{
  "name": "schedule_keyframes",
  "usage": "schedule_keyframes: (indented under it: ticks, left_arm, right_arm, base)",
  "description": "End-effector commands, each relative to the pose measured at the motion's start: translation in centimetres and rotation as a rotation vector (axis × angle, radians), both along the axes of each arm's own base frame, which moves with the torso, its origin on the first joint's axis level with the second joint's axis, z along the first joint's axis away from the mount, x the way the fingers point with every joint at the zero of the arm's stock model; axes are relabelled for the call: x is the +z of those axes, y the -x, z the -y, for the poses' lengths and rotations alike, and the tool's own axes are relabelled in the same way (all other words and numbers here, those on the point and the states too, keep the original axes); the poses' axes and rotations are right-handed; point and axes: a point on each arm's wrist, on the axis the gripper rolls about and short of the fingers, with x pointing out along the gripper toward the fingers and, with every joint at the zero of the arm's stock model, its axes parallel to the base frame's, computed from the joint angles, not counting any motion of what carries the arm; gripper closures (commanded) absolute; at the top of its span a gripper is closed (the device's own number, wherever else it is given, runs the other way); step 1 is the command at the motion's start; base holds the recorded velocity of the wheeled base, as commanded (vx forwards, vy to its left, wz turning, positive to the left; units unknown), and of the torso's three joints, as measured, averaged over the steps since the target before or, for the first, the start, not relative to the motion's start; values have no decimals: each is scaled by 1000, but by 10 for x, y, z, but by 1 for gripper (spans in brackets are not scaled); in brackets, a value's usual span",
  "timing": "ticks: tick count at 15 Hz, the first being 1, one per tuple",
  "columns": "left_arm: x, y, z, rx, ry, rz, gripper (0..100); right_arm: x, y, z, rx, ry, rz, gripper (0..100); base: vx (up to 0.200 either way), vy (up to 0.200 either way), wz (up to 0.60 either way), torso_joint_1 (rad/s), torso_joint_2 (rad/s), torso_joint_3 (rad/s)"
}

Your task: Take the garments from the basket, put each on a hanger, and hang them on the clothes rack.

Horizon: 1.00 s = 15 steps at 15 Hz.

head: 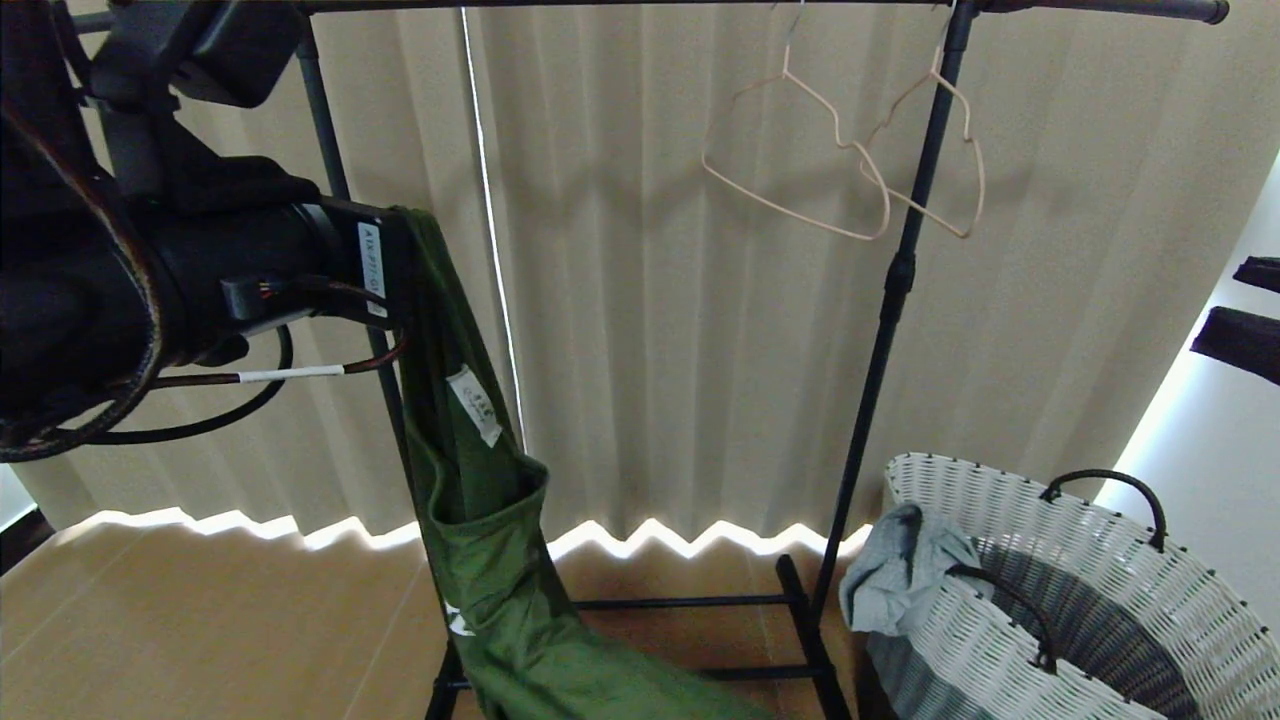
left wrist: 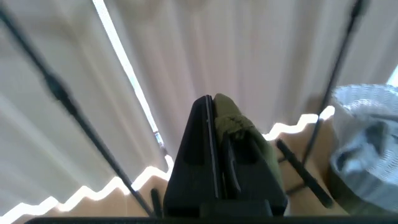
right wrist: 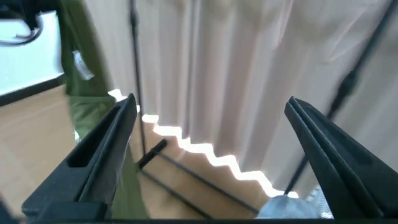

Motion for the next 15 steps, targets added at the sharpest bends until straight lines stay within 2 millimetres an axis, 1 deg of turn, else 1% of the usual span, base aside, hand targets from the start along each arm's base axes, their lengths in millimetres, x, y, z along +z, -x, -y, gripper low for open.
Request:
schedule_keyframes:
  ticks: [1, 2, 4, 6, 7, 8, 9, 10, 11, 13, 15]
  left_arm:
    - [-2, -1, -1, -1, -3, -7, 100]
    - [-6, 0, -2, 1, -13, -18, 100]
    - [-11, 9, -13, 19, -59, -15, 100]
    - [-16, 17, -31, 63, -119, -7, 100]
    - [-18, 19, -34, 74, -127, -9, 100]
    - [-24, 25, -43, 96, -142, -21, 100]
    - [-30, 29, -48, 108, -148, -33, 100]
    - [-32, 33, -52, 114, -150, -36, 100]
    - [-39, 43, -57, 111, -154, -45, 100]
    - [-42, 50, -60, 84, -139, -44, 100]
    - [-46, 51, -67, 99, -138, -52, 100]
  right_arm:
    - [0, 1, 0, 3, 2, 4, 0]
    - [0, 0, 0, -3, 15, 7, 0]
    - [-7, -5, 1, -43, 87, 12, 0]
    - [-17, -14, 8, -164, 158, -7, 0]
    - [-19, -16, 9, -183, 172, -14, 0]
    - [-27, -22, 11, -229, 215, -38, 0]
    - [-31, -26, 13, -279, 245, -50, 0]
    - [-34, -27, 15, -315, 269, -55, 0]
    - [-40, -28, 19, -366, 349, -45, 0]
    - [-41, -27, 20, -374, 402, -31, 0]
    - [-43, -28, 24, -419, 413, -44, 0]
  base:
    - [0, 0, 0, 0, 0, 0]
    - [0, 0, 0, 0, 0, 0]
    - [0, 0, 0, 0, 0, 0]
    - [0, 0, 0, 0, 0, 0]
    - [0, 0, 0, 0, 0, 0]
    - [0, 0, 0, 0, 0, 0]
    - [0, 0, 0, 0, 0, 0]
    - [0, 0, 0, 0, 0, 0]
    - [0, 0, 0, 0, 0, 0]
    - [0, 0, 0, 0, 0, 0]
    - [0, 0, 0, 0, 0, 0]
